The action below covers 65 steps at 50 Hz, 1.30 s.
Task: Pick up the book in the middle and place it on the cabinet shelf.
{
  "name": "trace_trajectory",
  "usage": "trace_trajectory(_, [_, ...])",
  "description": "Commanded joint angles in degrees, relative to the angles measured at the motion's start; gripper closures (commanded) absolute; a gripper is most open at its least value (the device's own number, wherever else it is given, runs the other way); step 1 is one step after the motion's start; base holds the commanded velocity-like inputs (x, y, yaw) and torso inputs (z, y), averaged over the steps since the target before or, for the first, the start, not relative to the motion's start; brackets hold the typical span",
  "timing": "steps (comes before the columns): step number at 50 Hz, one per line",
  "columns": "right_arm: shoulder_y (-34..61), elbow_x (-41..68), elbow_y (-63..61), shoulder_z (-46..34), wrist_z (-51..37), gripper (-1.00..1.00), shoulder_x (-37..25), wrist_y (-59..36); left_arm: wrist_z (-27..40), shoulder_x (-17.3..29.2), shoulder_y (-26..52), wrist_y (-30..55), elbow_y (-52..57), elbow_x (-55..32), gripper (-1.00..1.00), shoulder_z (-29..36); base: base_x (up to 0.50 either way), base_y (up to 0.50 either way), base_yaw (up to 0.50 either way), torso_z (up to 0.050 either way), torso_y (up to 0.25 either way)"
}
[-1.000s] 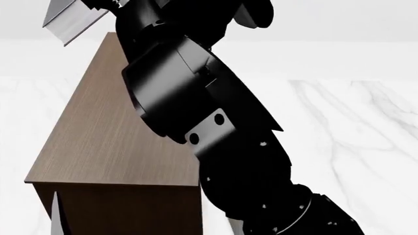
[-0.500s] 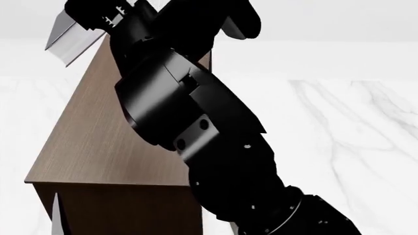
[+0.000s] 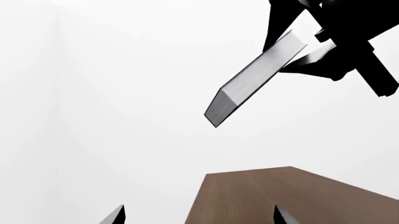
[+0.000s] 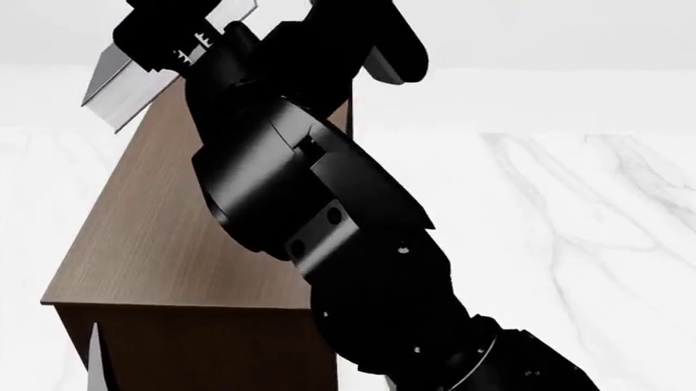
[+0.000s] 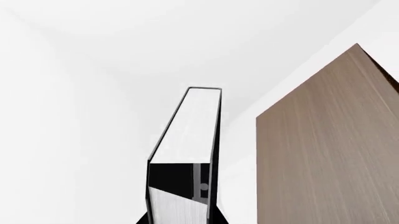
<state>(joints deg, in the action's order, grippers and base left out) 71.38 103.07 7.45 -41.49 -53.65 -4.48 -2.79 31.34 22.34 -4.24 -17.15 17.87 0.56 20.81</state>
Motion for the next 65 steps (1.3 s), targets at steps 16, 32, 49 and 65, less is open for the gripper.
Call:
trace_trajectory(16, [-2.8, -2.5, -4.7, -2.0, -0.1, 1.0, 0.7, 0.3, -1.0, -0.7, 0.3, -0.7, -0.5, -0.4, -1.0, -1.2, 0.0, 0.0, 0.0, 0.0, 0.001])
trace_trajectory(32, [-2.3, -1.0, -9.8, -2.6, -3.7, 1.0, -0.5, 0.4, -0.8, -0.3, 0.0, 1.1, 1.6, -0.7, -1.0, -1.1, 0.0, 0.0, 0.0, 0.001, 0.001])
trace_trajectory(49, [-2.4, -0.5, -11.5, -3.9, -9.3, 1.0, -2.4, 0.1, -0.8, 0.1, -0.2, 3.1, 3.7, -1.0, -1.0, -1.0, 0.0, 0.0, 0.0, 0.0, 0.002])
trace_trajectory(65, [-5.9, -0.2, -12.0, -6.7, -9.7, 1.0, -2.4, -0.4, -0.7, -0.3, 0.4, -1.0, -1.1, -0.9, -1.0, -0.3, 0.0, 0.0, 0.0, 0.0, 0.001])
